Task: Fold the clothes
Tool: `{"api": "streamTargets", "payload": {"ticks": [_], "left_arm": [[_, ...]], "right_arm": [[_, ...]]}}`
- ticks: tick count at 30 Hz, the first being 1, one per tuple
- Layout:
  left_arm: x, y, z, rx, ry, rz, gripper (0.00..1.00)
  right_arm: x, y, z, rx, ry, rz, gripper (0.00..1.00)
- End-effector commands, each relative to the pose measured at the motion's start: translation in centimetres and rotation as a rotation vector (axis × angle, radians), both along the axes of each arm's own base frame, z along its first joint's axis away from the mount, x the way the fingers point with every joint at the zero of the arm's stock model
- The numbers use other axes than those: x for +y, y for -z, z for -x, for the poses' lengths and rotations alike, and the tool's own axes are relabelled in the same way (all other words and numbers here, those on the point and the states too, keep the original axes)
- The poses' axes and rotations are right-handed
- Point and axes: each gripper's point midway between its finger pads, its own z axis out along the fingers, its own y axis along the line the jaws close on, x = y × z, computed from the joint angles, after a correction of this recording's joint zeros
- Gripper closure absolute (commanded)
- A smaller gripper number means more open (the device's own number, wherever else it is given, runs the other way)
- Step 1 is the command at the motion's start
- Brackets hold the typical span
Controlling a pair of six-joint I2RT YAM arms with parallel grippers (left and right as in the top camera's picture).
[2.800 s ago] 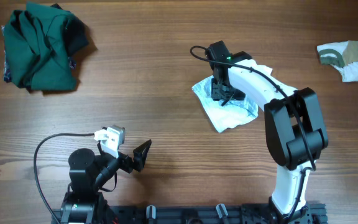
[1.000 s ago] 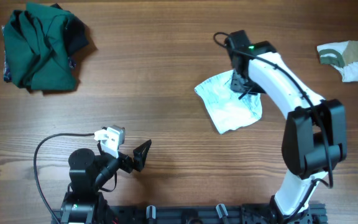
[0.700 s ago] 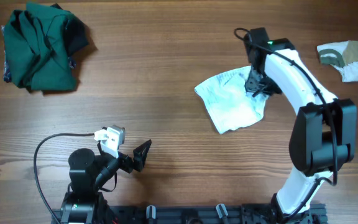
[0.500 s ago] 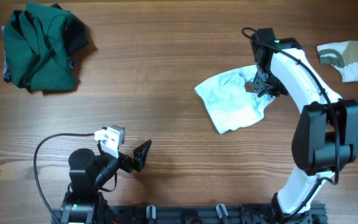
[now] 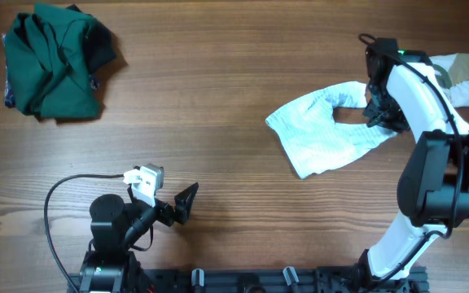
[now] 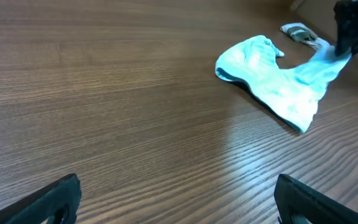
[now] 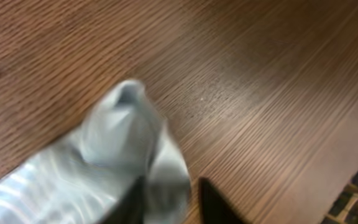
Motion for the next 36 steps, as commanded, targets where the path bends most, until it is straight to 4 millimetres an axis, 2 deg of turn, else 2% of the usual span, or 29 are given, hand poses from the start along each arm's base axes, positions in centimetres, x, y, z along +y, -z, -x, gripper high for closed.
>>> {"api": "streamTargets", "payload": {"ticks": [1,4,7,9,12,13,14,15,17,18,19,20,21,22,27,32,36], "left_arm": [[0.0,0.4,0.1,0.013,-0.004,0.004,0.0],[0.0,0.4,0.1,0.013,-0.005,0.004,0.0],[0.0,0.4,0.1,0.013,-0.005,0.004,0.0],[0.0,0.4,0.1,0.013,-0.004,0.004,0.0],[0.0,0.4,0.1,0.013,-0.005,0.004,0.0],[0.0,0.4,0.1,0.013,-0.005,0.004,0.0],[0.0,0.4,0.1,0.013,-0.005,0.004,0.0],[0.0,0.4,0.1,0.013,-0.005,0.004,0.0],[0.0,0.4,0.1,0.013,-0.004,0.004,0.0],[0.0,0.4,0.1,0.013,-0.005,0.004,0.0],[0.0,0.4,0.1,0.013,-0.004,0.004,0.0],[0.0,0.4,0.1,0.013,-0.004,0.004,0.0],[0.0,0.4,0.1,0.013,-0.004,0.004,0.0],[0.0,0.4,0.1,0.013,-0.004,0.004,0.0],[0.0,0.4,0.1,0.013,-0.004,0.004,0.0],[0.0,0.4,0.1,0.013,-0.004,0.004,0.0],[0.0,0.4,0.1,0.013,-0.004,0.004,0.0]], "right_arm": [[0.6,-0.4,-0.6,-0.013,-0.037,-0.042,0.11],[0.6,-0.4,-0.4,-0.01,-0.033,-0.042,0.05],[0.8,-1.0,-0.2,-0.014,-0.035,-0.042,0.05],[1.9,-2.0,-0.3,-0.041,-0.064,-0.077,0.05],[7.4,-3.8,-1.8,-0.096,-0.329,-0.262,0.07],[10.0,-4.4,-2.3,-0.118,-0.441,-0.347,0.08],[13.6,-4.9,-2.6,-0.148,-0.568,-0.47,0.11],[15.9,-5.1,-2.6,-0.153,-0.648,-0.541,0.14],[18.8,-4.7,-1.9,-0.126,-0.742,-0.598,0.2],[19.3,-4.0,-1.5,-0.102,-0.752,-0.581,0.32],[19.7,-3.3,-1.3,-0.09,-0.737,-0.568,0.51],[20.1,-2.5,-1.2,-0.084,-0.724,-0.567,0.75],[20.5,-1.9,-1.2,-0.083,-0.724,-0.57,0.87],[20.9,-1.2,-1.2,-0.079,-0.722,-0.572,0.94],[22.1,1.5,-1.1,-0.06,-0.738,-0.583,0.96],[21.8,4.5,0.1,0.008,-0.675,-0.587,0.96],[21.6,5.3,0.6,0.031,-0.652,-0.589,0.96]]}}
